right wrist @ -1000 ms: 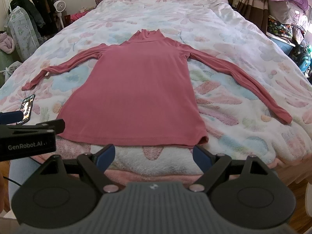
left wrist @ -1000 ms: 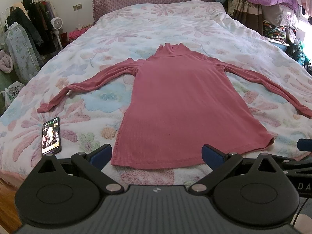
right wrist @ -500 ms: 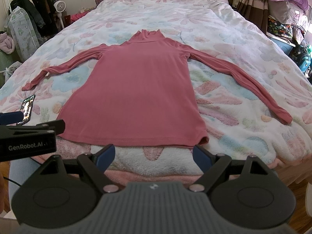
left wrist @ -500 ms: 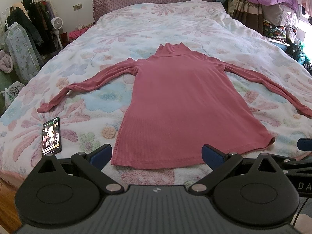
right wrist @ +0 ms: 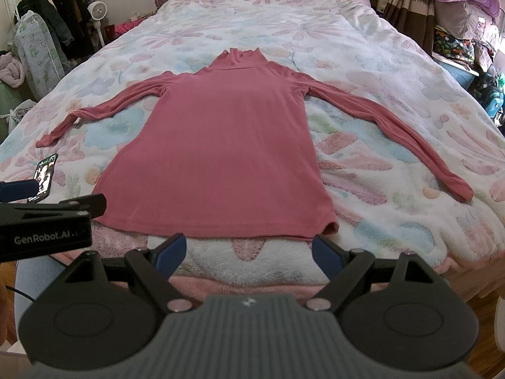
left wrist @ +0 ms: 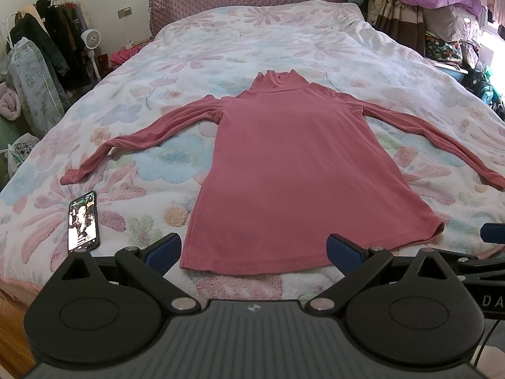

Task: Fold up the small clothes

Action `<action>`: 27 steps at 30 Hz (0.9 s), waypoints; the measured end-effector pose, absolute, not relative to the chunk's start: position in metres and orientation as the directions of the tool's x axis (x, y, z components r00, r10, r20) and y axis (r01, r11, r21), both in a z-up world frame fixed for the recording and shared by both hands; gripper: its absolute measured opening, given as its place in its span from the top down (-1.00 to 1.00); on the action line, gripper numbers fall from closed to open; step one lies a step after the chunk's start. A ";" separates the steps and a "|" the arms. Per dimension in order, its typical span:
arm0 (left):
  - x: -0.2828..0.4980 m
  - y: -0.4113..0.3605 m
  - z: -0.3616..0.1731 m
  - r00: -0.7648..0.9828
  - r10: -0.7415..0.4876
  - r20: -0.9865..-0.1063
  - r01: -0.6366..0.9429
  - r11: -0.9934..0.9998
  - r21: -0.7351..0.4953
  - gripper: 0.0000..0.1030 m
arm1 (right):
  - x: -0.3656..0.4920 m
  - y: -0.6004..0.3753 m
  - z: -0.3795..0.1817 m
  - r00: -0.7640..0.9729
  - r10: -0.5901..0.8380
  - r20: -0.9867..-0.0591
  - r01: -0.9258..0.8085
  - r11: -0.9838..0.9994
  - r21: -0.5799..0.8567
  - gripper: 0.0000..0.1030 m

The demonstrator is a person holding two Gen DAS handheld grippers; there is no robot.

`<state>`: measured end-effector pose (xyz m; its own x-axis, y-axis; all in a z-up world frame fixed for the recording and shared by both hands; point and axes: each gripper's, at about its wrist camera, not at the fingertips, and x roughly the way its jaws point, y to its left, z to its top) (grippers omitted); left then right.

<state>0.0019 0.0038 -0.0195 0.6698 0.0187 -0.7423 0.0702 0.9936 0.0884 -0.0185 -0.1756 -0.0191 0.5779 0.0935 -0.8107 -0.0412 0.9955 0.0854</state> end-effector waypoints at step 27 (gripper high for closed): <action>0.087 0.083 -0.008 0.742 0.014 -0.671 0.014 0.999 0.036 -0.82 | 0.036 -0.205 0.003 0.800 0.027 -0.599 -0.020 1.000 0.018 -0.61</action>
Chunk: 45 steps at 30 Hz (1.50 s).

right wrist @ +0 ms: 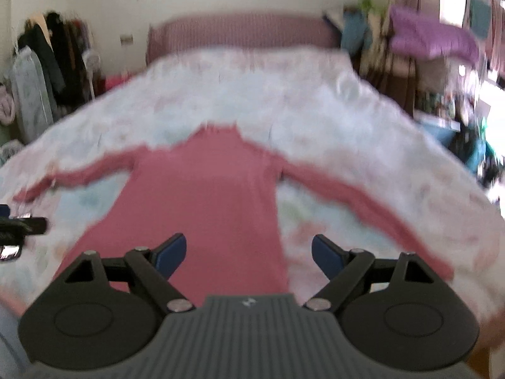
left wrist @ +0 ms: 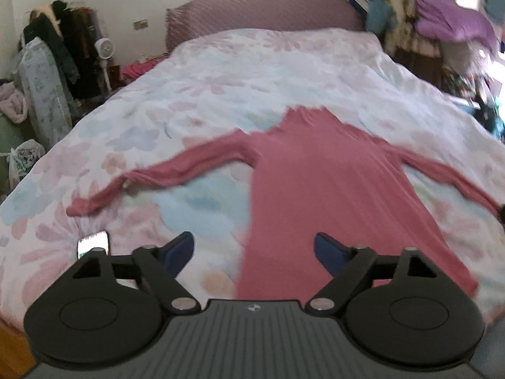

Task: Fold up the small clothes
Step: 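Reach the left gripper to a sleeve cuff and close on it, then lift the sleeve with the left gripper, lay it across the body, open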

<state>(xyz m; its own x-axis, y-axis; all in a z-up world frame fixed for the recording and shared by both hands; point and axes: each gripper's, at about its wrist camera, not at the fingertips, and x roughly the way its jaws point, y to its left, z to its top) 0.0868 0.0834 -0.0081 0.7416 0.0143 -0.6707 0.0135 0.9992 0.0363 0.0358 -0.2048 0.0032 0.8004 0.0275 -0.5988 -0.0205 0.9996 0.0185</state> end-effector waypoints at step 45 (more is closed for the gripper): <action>0.303 0.202 0.154 0.951 0.014 -0.310 -0.022 0.999 -0.023 0.90 | 0.268 -0.231 -0.072 0.726 0.164 -0.668 -0.063 0.983 0.173 -0.11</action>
